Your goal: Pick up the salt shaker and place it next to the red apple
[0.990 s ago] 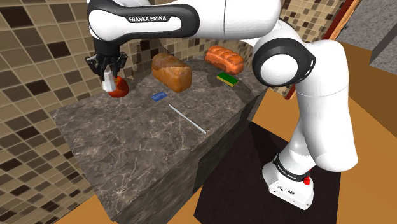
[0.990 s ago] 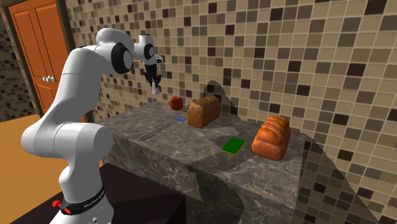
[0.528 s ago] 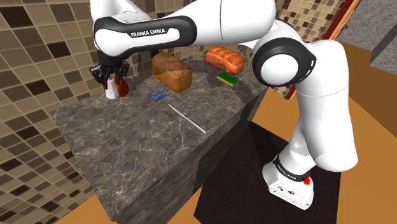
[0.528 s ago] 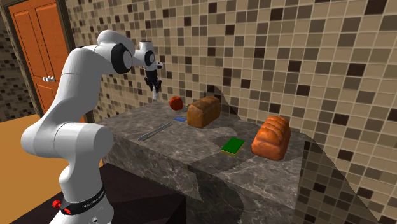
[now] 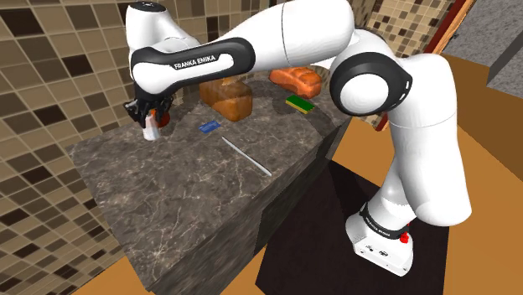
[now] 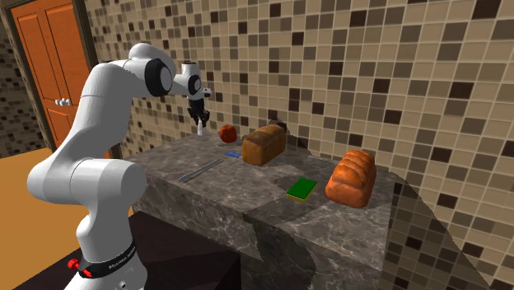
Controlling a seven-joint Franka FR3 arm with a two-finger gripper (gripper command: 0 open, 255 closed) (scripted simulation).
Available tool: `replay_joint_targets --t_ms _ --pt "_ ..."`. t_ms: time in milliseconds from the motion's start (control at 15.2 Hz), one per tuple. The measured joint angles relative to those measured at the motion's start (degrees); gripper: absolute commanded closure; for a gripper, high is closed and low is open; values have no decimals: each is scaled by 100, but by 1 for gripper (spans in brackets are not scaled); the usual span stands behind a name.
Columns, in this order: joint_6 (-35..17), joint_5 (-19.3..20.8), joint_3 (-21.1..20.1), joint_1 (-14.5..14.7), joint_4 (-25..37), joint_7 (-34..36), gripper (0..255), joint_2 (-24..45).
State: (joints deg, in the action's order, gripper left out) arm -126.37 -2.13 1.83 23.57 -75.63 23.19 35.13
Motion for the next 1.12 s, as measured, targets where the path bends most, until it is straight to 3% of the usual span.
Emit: replay_joint_targets --t_ms 726,1122 --pt "-666 -17 -10 -3 -412 -20 255 255" --pt "-700 -17 -11 -1 -407 -17 255 292"
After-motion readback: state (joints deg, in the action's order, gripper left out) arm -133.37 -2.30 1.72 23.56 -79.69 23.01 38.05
